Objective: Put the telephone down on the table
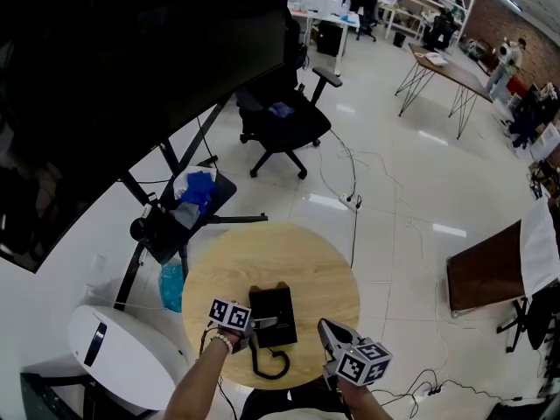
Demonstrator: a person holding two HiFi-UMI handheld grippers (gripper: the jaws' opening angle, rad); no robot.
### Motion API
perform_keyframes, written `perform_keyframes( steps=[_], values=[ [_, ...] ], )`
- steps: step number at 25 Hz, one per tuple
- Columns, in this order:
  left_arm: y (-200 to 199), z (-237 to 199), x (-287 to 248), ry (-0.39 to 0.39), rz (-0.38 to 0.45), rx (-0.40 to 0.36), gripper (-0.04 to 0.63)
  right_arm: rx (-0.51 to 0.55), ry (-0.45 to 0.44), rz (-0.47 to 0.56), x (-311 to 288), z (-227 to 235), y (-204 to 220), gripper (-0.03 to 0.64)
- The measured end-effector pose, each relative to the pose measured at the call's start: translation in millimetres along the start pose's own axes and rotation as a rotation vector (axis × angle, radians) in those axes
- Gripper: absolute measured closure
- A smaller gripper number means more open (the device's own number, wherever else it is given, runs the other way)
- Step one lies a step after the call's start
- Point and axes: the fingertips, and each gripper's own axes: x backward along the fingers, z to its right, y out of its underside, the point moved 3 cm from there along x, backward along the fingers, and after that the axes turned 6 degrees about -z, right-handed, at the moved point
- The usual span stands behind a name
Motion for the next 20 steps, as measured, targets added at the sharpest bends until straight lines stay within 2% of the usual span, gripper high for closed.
perform_keyframes(
  steps=[1, 7, 10, 17, 20],
  values=[
    [0, -3, 1, -0.018, 0.004, 0.0, 0.266, 0.0, 0.0, -0.001, 0, 0, 1, 0.607],
    [-1, -8, 4, -0.123, 0.037, -0.04, 0.226, 0.008, 0.002, -0.006, -3, -4, 1, 0.607],
    [0, -9, 11, -0.173, 0.078, -0.032, 0.201, 0.018, 0.0, -0.007, -5, -9, 0, 0.607],
    [-3, 25, 69, -0.097, 0.366, 0.065, 0.212, 0.023, 0.034, 0.017, -1, -12, -4, 0.607],
    [-4, 43, 97, -0.098, 0.492, 0.051, 0.306, 0.025, 0.052, 0.035, 2, -12, -8, 0.607]
  ],
)
